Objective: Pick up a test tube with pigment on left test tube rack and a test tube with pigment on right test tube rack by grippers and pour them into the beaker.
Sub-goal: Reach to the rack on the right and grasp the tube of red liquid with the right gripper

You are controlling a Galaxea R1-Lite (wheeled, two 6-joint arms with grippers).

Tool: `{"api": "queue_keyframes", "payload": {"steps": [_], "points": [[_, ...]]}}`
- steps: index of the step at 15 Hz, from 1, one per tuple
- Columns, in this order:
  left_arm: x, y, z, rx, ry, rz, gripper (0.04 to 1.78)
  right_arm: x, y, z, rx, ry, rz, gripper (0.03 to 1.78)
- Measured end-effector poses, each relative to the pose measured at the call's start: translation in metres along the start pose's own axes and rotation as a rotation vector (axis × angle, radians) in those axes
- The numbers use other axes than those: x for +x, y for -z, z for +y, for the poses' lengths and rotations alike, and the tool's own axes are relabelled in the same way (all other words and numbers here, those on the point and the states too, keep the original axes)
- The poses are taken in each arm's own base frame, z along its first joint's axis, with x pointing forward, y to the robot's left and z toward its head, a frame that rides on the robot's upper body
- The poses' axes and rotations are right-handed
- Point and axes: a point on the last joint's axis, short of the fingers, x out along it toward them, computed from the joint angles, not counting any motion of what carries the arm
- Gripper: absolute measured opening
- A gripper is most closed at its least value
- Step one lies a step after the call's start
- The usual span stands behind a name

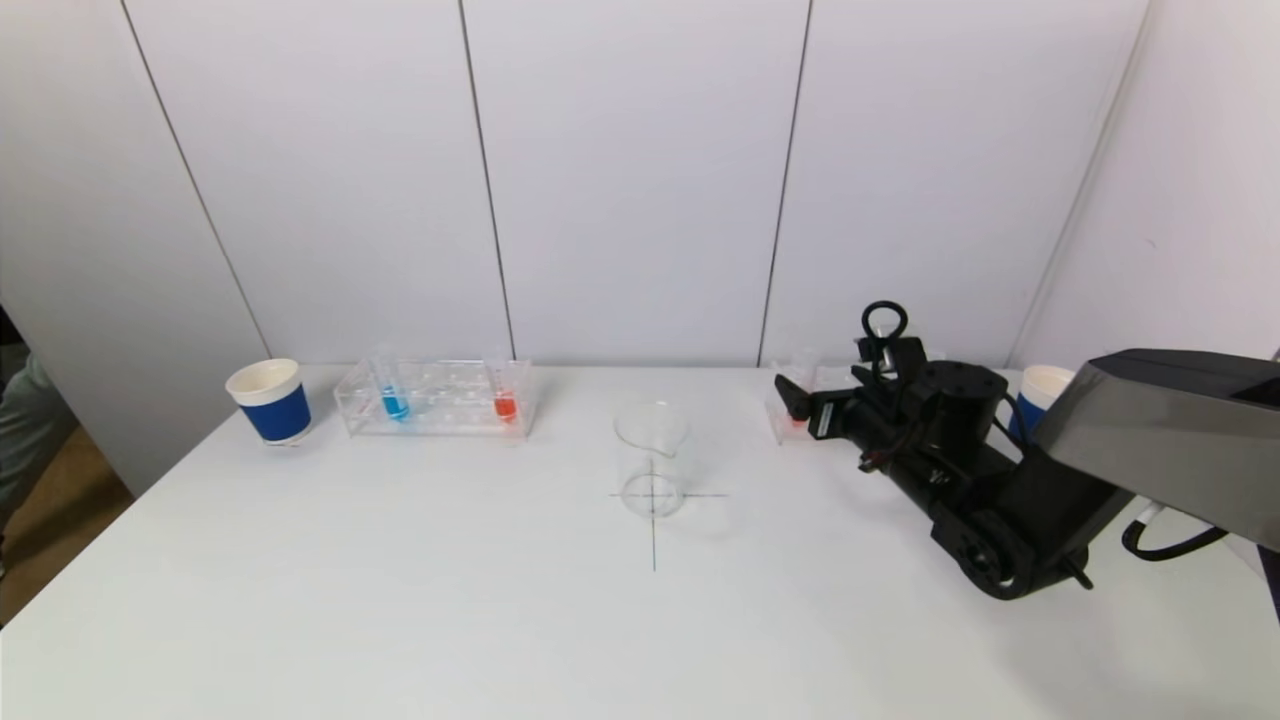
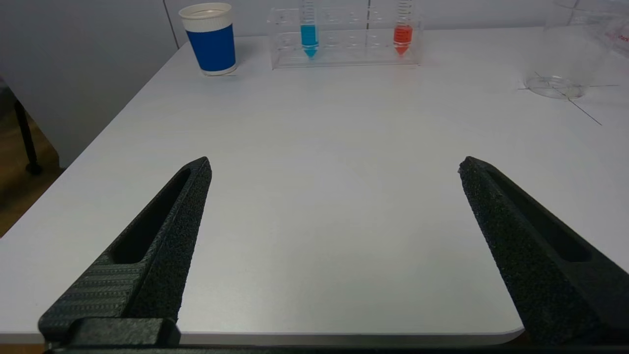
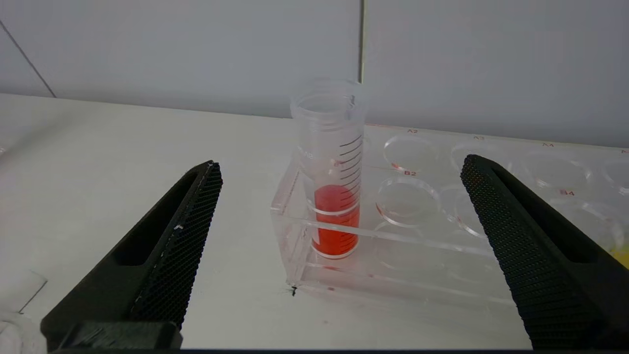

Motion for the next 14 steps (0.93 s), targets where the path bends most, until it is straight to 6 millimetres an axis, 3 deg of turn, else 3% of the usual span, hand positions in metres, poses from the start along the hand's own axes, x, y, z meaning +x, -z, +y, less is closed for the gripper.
{"api": "queue_keyframes", "payload": {"steps": [14], "points": [[0.0, 0.0001, 0.0, 0.0, 0.0, 0.0, 1.76, 0.004, -0.0021, 0.0086, 0.011, -0.017, 0.021, 1.77]]}}
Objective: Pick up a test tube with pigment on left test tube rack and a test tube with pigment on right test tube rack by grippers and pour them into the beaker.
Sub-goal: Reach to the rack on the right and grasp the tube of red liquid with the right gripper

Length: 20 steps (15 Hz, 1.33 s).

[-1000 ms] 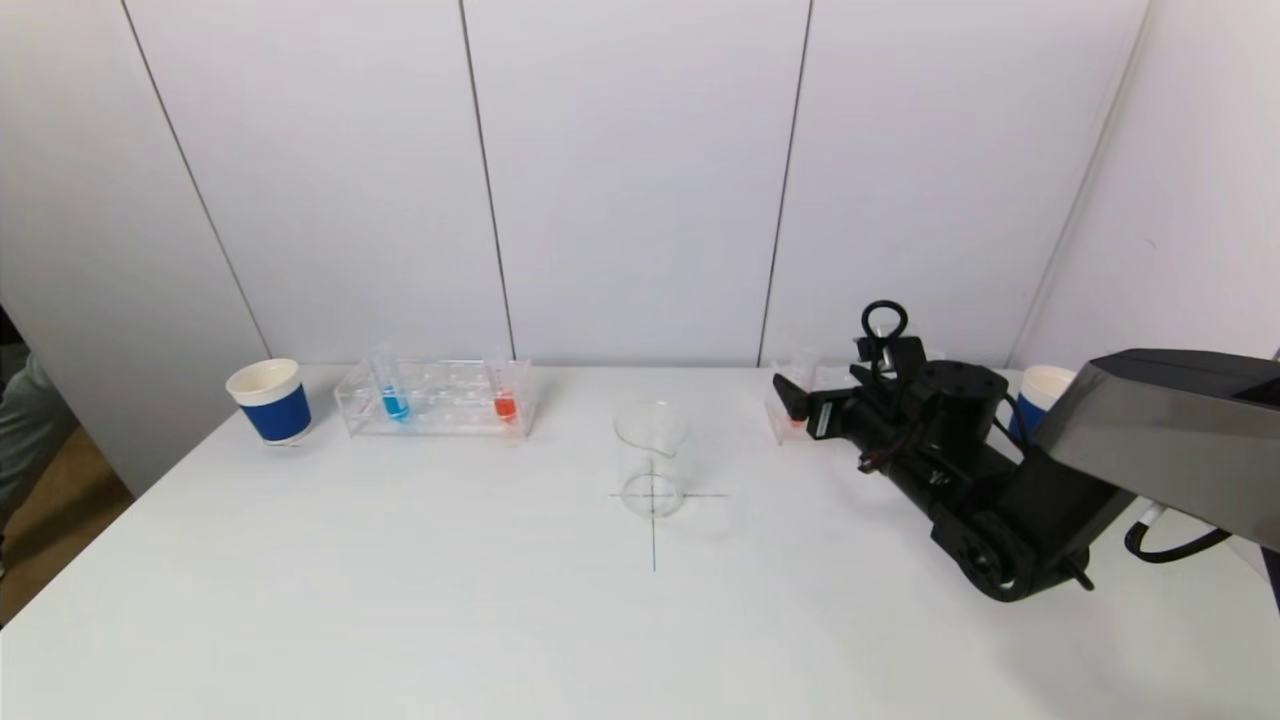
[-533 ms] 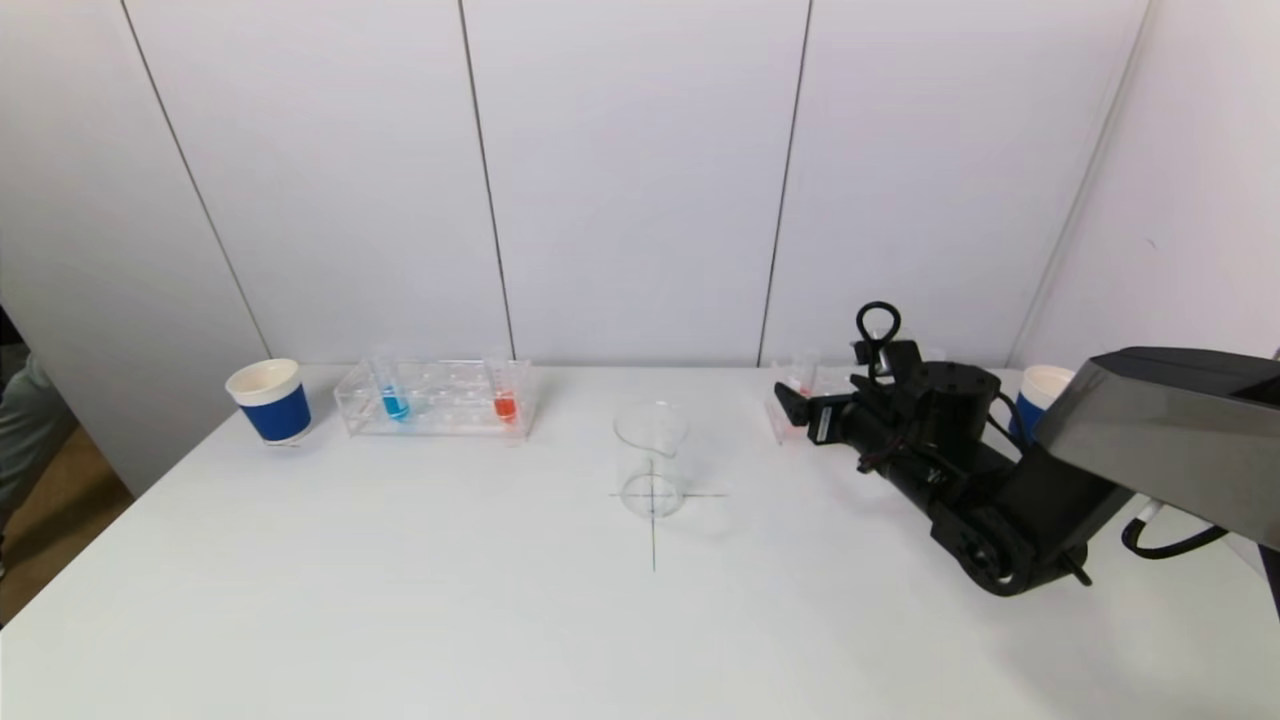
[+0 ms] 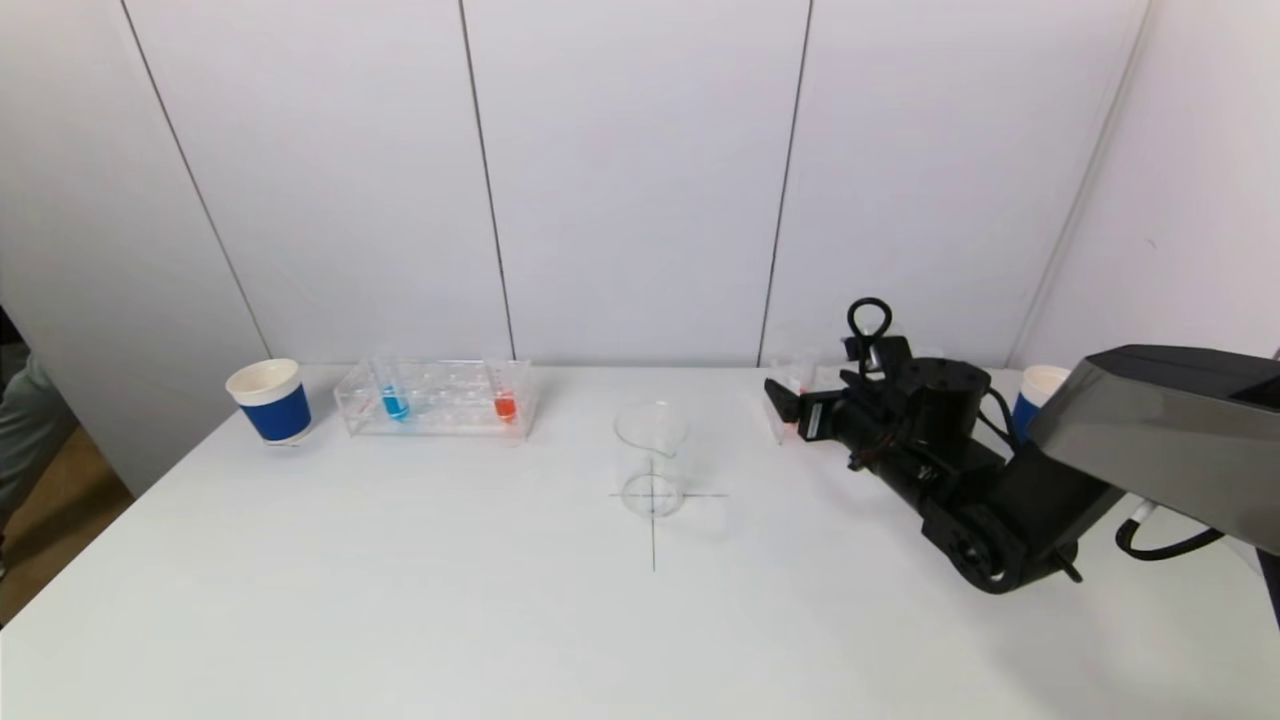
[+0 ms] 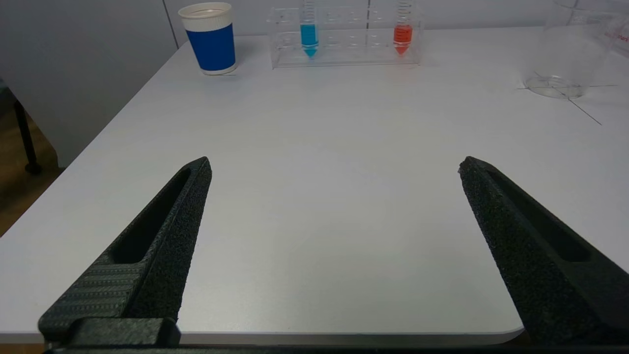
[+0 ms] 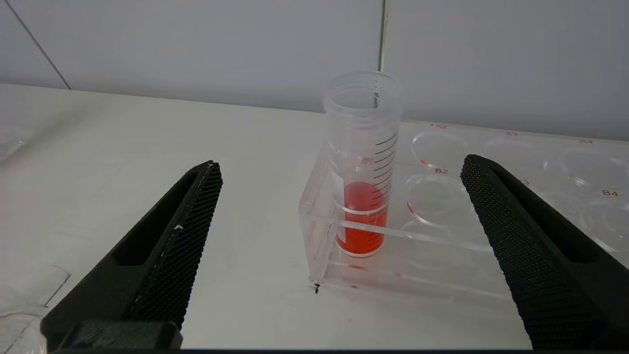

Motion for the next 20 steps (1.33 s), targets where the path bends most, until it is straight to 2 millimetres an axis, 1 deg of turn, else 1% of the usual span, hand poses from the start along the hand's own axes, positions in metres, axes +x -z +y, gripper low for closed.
{"api": "queue_keyframes", "payload": {"steps": [12, 20], "points": [[0.0, 0.0, 0.0, 0.0, 0.0, 0.0, 1.76, 0.013, -0.007, -0.003, 0.003, 0.007, -0.037, 1.77], [0.0, 0.0, 0.0, 0.0, 0.0, 0.0, 1.76, 0.018, -0.001, -0.006, 0.005, 0.014, -0.039, 1.77]]}}
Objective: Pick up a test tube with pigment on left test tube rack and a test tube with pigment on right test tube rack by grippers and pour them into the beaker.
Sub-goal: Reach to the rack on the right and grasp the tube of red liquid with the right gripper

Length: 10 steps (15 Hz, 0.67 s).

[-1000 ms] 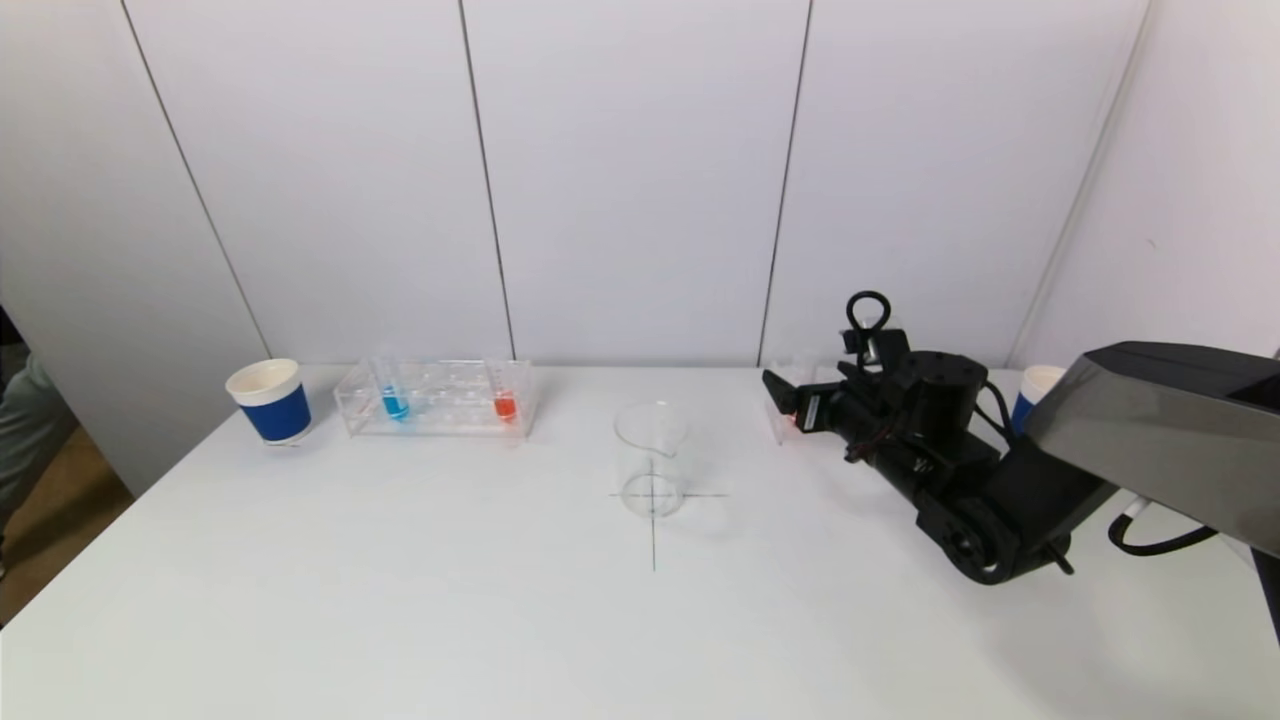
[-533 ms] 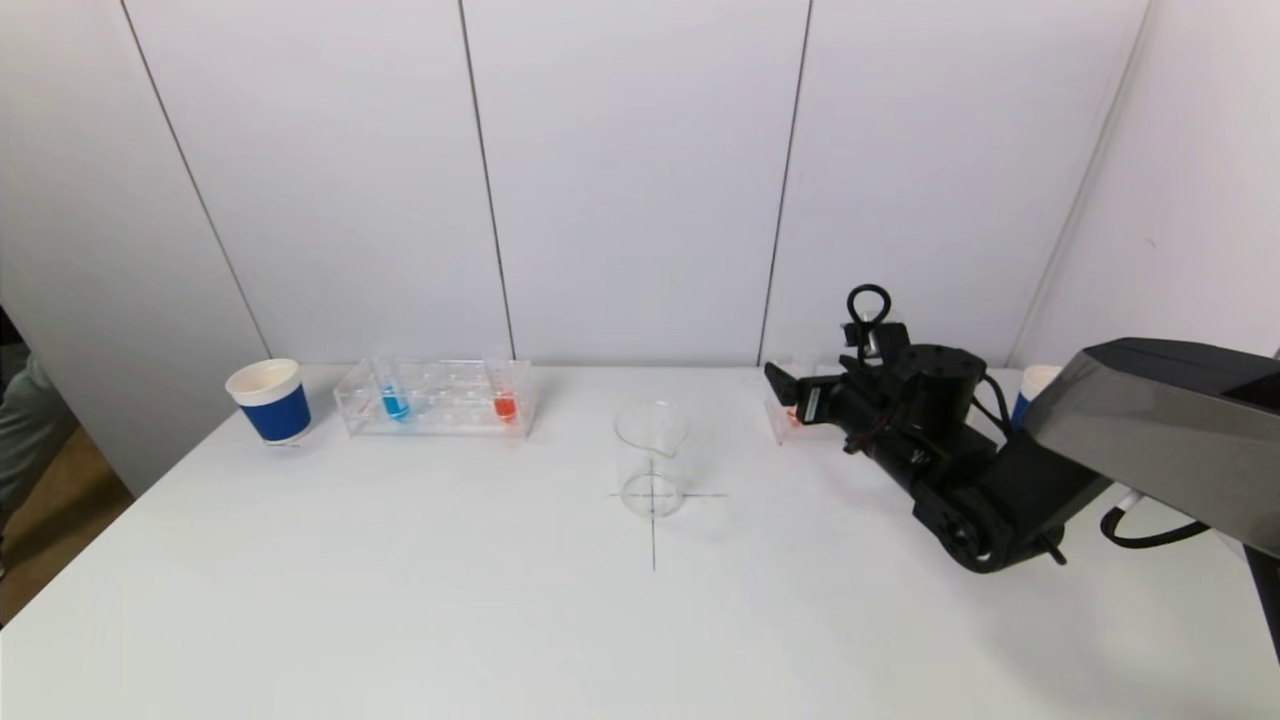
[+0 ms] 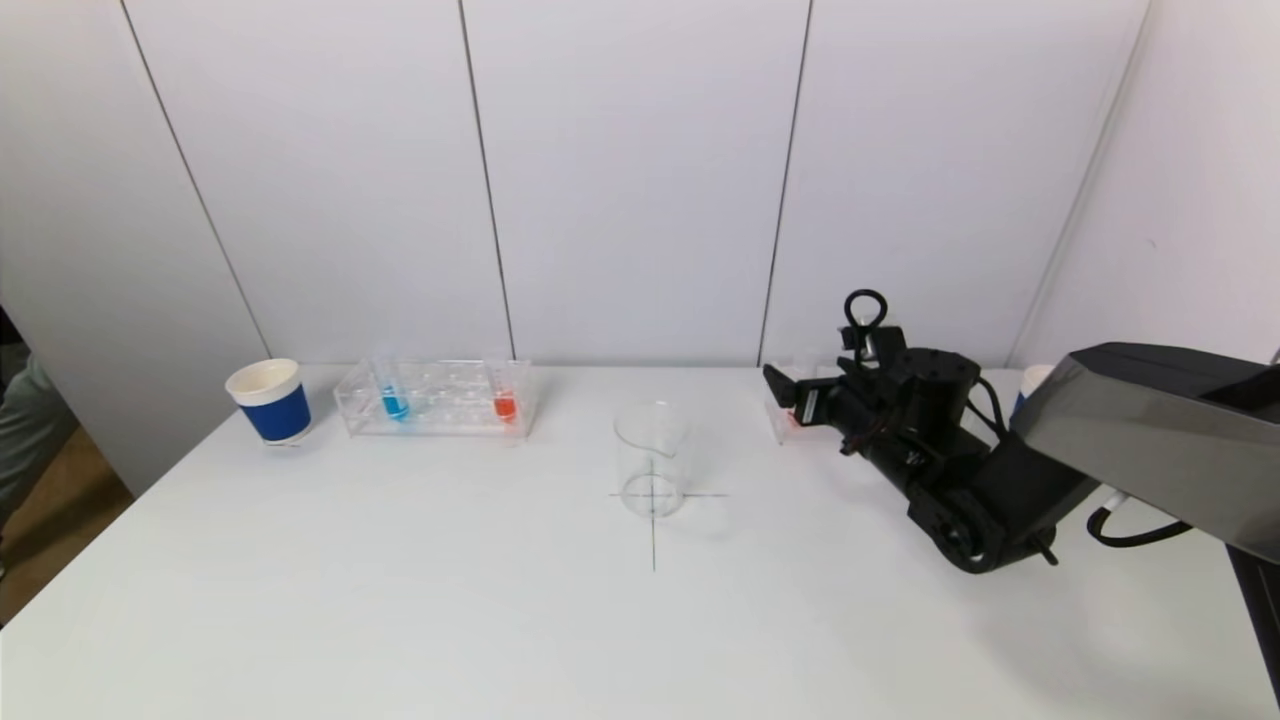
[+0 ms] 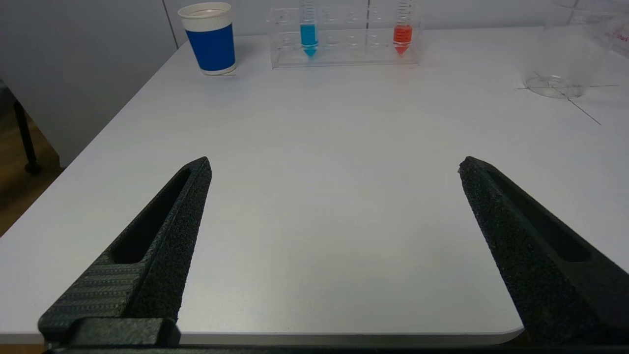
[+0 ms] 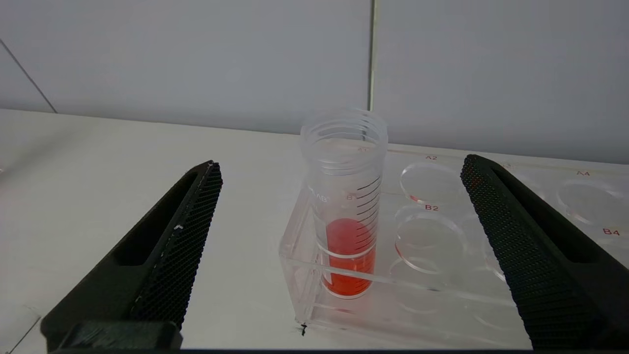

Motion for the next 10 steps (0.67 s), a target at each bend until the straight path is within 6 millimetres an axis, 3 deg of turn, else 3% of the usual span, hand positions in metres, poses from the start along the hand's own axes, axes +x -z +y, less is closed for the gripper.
{"api": "queue_keyframes", "payload": {"steps": [10], "points": [[0.0, 0.0, 0.0, 0.0, 0.0, 0.0, 1.76, 0.002, 0.012, -0.003, 0.002, 0.027, -0.021, 1.77]]}}
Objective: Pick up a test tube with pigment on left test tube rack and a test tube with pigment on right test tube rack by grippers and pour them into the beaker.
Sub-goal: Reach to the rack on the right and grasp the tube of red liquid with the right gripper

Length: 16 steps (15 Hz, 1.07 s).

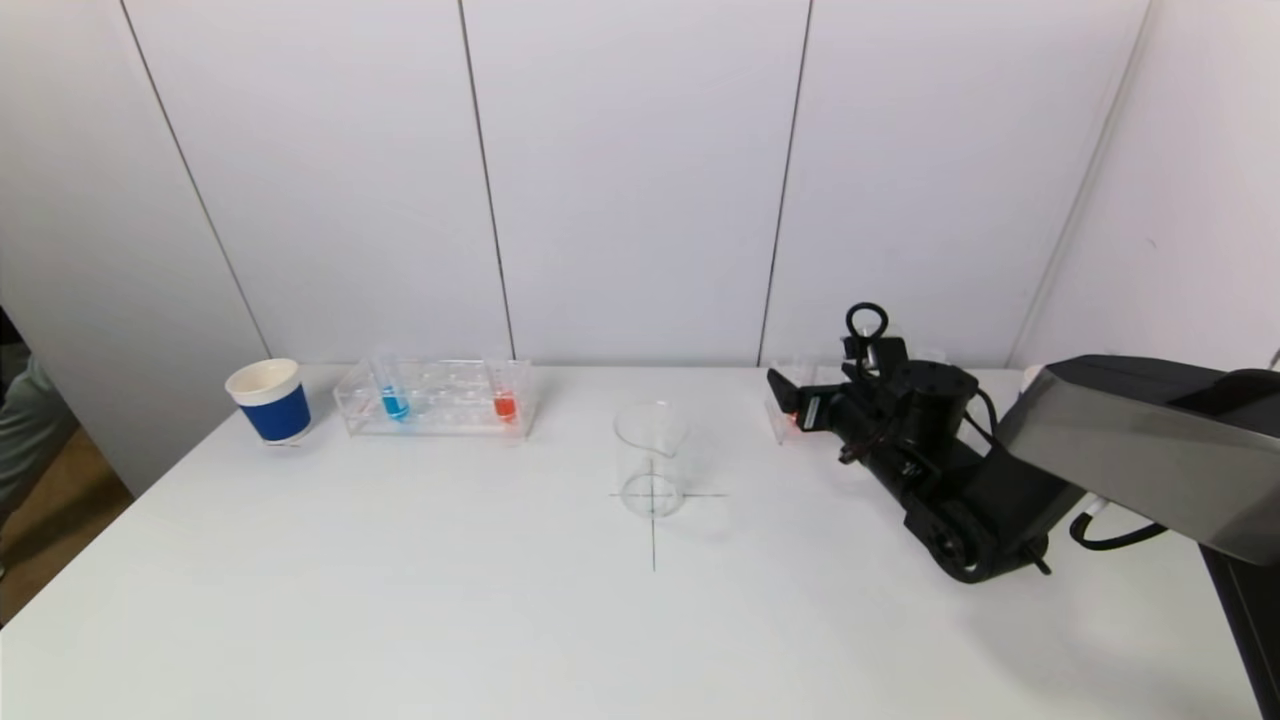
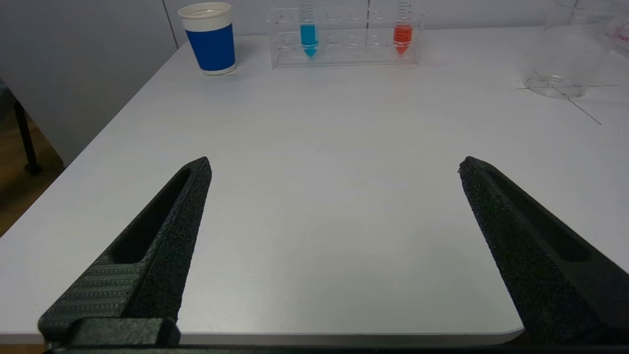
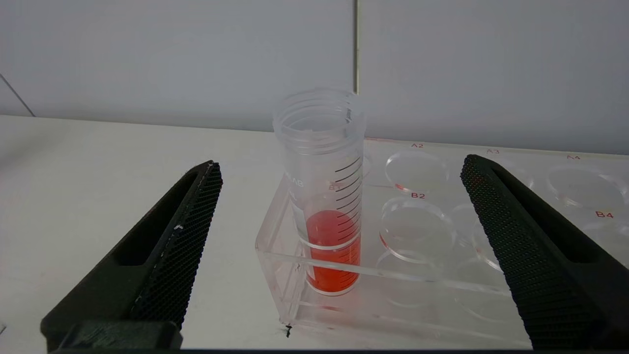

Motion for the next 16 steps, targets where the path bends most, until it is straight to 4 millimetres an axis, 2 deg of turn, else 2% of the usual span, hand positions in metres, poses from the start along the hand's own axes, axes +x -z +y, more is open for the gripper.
{"api": "queue_keyframes", "payload": {"steps": [16], "points": [[0.0, 0.0001, 0.0, 0.0, 0.0, 0.001, 1.76, 0.004, -0.0025, 0.0013, -0.001, -0.003, -0.017, 1.77]]}}
